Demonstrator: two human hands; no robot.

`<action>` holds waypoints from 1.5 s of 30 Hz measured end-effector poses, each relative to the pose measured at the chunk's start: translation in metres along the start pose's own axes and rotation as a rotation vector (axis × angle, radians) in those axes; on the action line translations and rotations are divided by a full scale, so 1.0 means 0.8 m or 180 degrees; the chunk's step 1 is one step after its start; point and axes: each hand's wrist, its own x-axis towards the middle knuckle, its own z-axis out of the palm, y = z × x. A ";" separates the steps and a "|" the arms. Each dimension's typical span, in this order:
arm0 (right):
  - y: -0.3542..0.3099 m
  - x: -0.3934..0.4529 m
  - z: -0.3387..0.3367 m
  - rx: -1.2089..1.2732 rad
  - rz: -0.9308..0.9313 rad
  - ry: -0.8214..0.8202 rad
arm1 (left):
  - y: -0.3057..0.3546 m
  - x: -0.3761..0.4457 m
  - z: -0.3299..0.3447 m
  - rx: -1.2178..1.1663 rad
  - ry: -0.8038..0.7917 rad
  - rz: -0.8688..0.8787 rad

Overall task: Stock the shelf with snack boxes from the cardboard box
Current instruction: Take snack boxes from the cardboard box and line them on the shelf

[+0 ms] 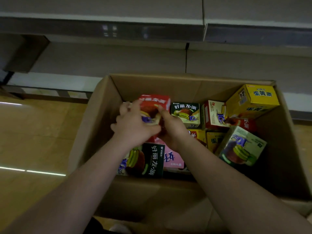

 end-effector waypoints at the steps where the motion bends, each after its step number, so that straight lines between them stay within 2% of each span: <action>1: -0.006 -0.005 0.003 0.0020 -0.0060 -0.0001 | 0.002 -0.009 0.001 0.0007 0.0043 0.0247; 3: -0.019 -0.016 -0.001 -0.0074 -0.0286 0.0038 | -0.002 -0.018 0.009 -0.0311 -0.0010 0.0528; 4: -0.026 -0.020 -0.005 -0.0178 -0.0428 -0.0027 | -0.006 -0.018 0.009 -0.0714 -0.0056 0.0476; 6: -0.035 -0.027 -0.014 -0.0372 -0.0576 -0.0337 | -0.017 -0.011 0.002 -0.1808 -0.0081 0.0095; 8: -0.038 -0.036 -0.016 -0.0343 -0.0548 -0.0764 | -0.027 -0.001 -0.008 -0.2805 -0.0381 -0.0358; 10: -0.033 -0.038 -0.009 -0.0456 -0.0552 -0.0846 | -0.039 0.007 -0.012 -0.3324 -0.0704 -0.0499; 11: -0.027 -0.034 -0.005 -0.0658 -0.0643 -0.0649 | -0.042 0.008 -0.012 -0.3367 -0.0741 -0.0478; 14: 0.001 -0.009 -0.004 -0.1156 -0.0820 0.0575 | -0.051 0.012 -0.013 -0.2800 -0.0404 -0.0434; 16: 0.023 0.004 -0.009 -0.1304 -0.0798 0.1023 | -0.059 0.013 -0.021 -0.2425 -0.0265 -0.0411; 17: 0.034 0.009 -0.013 -0.1620 -0.0798 0.0943 | -0.062 0.015 -0.027 -0.2366 -0.0243 -0.0406; 18: 0.045 0.011 -0.016 -0.2130 -0.0806 0.0616 | -0.065 0.015 -0.033 -0.2294 -0.0202 -0.0378; 20: 0.063 0.006 -0.010 -0.3301 -0.0867 -0.0348 | -0.069 0.018 -0.043 -0.2116 -0.0123 -0.0292; 21: 0.069 0.003 -0.006 -0.3841 -0.0895 -0.0665 | -0.069 0.019 -0.046 -0.2083 -0.0105 -0.0271; 22: 0.074 0.003 -0.005 -0.4331 -0.0989 -0.0821 | -0.068 0.019 -0.048 -0.2080 -0.0096 -0.0273; 24: 0.079 0.008 -0.003 -0.5193 -0.1054 -0.0753 | -0.066 0.021 -0.047 -0.2083 -0.0066 -0.0297; 27: 0.078 0.019 0.004 -0.5512 -0.0698 -0.0616 | -0.064 0.021 -0.044 -0.2000 -0.0043 -0.0265; 31: 0.076 0.048 0.008 -0.5646 -0.0525 -0.0829 | -0.063 0.021 -0.042 -0.2080 -0.0060 -0.0253; 35: 0.041 0.028 0.011 -0.5385 -0.0416 -0.1009 | -0.066 0.023 -0.046 -0.2343 0.0001 -0.0156; 37: 0.015 0.012 -0.004 -0.5108 -0.0461 -0.0748 | -0.067 0.026 -0.049 -0.2610 0.0138 0.0003; 40: -0.038 -0.025 -0.050 -0.5188 -0.0639 -0.0078 | -0.063 0.027 -0.057 -0.2770 0.0244 0.0224; 43: -0.087 -0.050 -0.098 -0.5236 -0.0923 0.0714 | -0.056 0.026 -0.053 -0.2905 -0.0073 0.0115; 45: -0.105 -0.062 -0.116 -0.4672 -0.1182 0.1170 | -0.052 0.027 -0.041 -0.2978 -0.0488 -0.0288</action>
